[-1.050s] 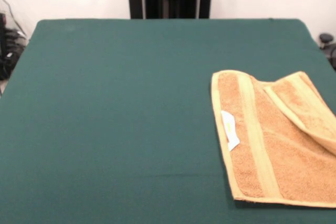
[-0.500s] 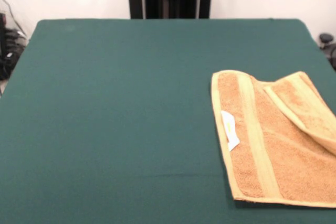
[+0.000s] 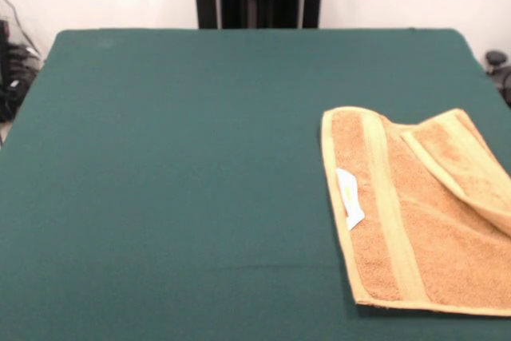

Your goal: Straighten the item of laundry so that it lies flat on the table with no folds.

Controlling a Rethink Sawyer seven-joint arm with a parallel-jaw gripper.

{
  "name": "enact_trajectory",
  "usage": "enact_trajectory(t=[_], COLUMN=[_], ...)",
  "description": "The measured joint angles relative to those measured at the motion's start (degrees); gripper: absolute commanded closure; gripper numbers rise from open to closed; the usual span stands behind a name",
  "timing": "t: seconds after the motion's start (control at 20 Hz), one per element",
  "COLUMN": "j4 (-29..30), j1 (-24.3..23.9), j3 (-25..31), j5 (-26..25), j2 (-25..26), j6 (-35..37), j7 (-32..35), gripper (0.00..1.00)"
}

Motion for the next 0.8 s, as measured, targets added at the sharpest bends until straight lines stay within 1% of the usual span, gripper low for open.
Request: enact_trajectory(t=[0.1, 0.15, 0.25, 0.4, 0.5, 0.55, 0.7, 0.8], j4=[0.23, 0.79, 1.51, 2.82, 3.30, 3.69, 4.32, 4.92], j1=[1.16, 3.41, 6.18, 11.62, 13.87, 16.10, 20.76, 25.38], j3=[1.04, 1.69, 1.81, 1.80, 1.78, 1.68, 1.09, 0.19], j5=[-0.92, -2.52, -4.30, -7.37, -8.44, -9.51, -11.86, -14.46], j2=[0.15, -0.15, -0.80, -2.65, -3.59, -4.60, -6.94, -9.38], j6=[0.00, 0.00, -0.01, 0.00, 0.00, 0.00, 0.01, 0.02], j7=[0.00, 0.00, 0.00, 0.00, 0.00, 0.01, 0.01, 0.02], gripper=[0.00, 0.00, 0.00, 0.00, 0.00, 0.00, 0.00, 0.00])
